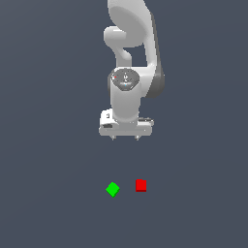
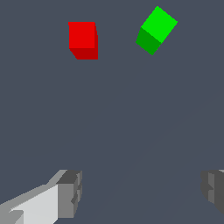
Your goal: Stack the red cube on top of the green cube.
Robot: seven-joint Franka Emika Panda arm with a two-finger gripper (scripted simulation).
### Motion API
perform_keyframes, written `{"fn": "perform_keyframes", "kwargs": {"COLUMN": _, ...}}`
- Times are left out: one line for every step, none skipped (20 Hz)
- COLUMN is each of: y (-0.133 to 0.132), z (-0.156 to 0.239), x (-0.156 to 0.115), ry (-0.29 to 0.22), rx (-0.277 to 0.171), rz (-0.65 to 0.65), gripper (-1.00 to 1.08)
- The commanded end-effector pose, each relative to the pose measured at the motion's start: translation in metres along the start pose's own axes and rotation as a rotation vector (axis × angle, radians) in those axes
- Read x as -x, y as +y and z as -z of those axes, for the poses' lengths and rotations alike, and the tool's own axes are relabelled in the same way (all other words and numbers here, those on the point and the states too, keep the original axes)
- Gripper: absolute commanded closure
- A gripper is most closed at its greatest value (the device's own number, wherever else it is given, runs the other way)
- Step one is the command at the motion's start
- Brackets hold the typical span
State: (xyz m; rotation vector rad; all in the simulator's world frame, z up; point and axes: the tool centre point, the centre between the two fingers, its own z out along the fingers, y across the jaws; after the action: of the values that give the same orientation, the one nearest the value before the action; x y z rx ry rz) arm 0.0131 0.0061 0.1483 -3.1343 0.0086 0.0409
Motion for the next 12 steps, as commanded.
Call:
{"fn": "perform_keyframes", "kwargs": {"y": -0.004, "z": -0.005, "x": -0.010, "ry": 0.001, "rx": 0.000, "rz": 0.000, "gripper": -0.92}}
{"fn": "perform_keyframes", "kwargs": {"y": -0.006, "z": -0.007, "x": -0.014, "ry": 0.002, "rx": 0.001, "rz": 0.000, "gripper": -0.92}}
{"fn": "perform_keyframes", "kwargs": {"y": -0.008, "z": -0.010, "x": -0.019, "ry": 0.003, "rx": 0.001, "rz": 0.000, "gripper": -0.92}}
{"fn": "perform_keyframes", "kwargs": {"y": -0.011, "z": -0.012, "x": -0.024, "ry": 0.004, "rx": 0.001, "rz": 0.000, "gripper": -0.92}}
{"fn": "perform_keyframes", "kwargs": {"y": -0.013, "z": -0.015, "x": -0.029, "ry": 0.005, "rx": 0.001, "rz": 0.000, "gripper": -0.92}}
{"fn": "perform_keyframes", "kwargs": {"y": -0.015, "z": -0.018, "x": -0.035, "ry": 0.006, "rx": 0.001, "rz": 0.000, "gripper": -0.92}}
{"fn": "perform_keyframes", "kwargs": {"y": -0.017, "z": -0.020, "x": -0.040, "ry": 0.007, "rx": 0.002, "rz": 0.000, "gripper": -0.92}}
{"fn": "perform_keyframes", "kwargs": {"y": -0.020, "z": -0.023, "x": -0.046, "ry": 0.007, "rx": 0.002, "rz": 0.000, "gripper": -0.92}}
{"fn": "perform_keyframes", "kwargs": {"y": -0.022, "z": -0.026, "x": -0.051, "ry": 0.008, "rx": 0.002, "rz": 0.000, "gripper": -0.92}}
{"fn": "perform_keyframes", "kwargs": {"y": -0.024, "z": -0.028, "x": -0.056, "ry": 0.009, "rx": 0.002, "rz": 0.000, "gripper": -0.92}}
{"fn": "perform_keyframes", "kwargs": {"y": -0.026, "z": -0.030, "x": -0.061, "ry": 0.010, "rx": 0.002, "rz": 0.000, "gripper": -0.92}}
{"fn": "perform_keyframes", "kwargs": {"y": -0.028, "z": -0.033, "x": -0.066, "ry": 0.011, "rx": 0.003, "rz": 0.000, "gripper": -0.92}}
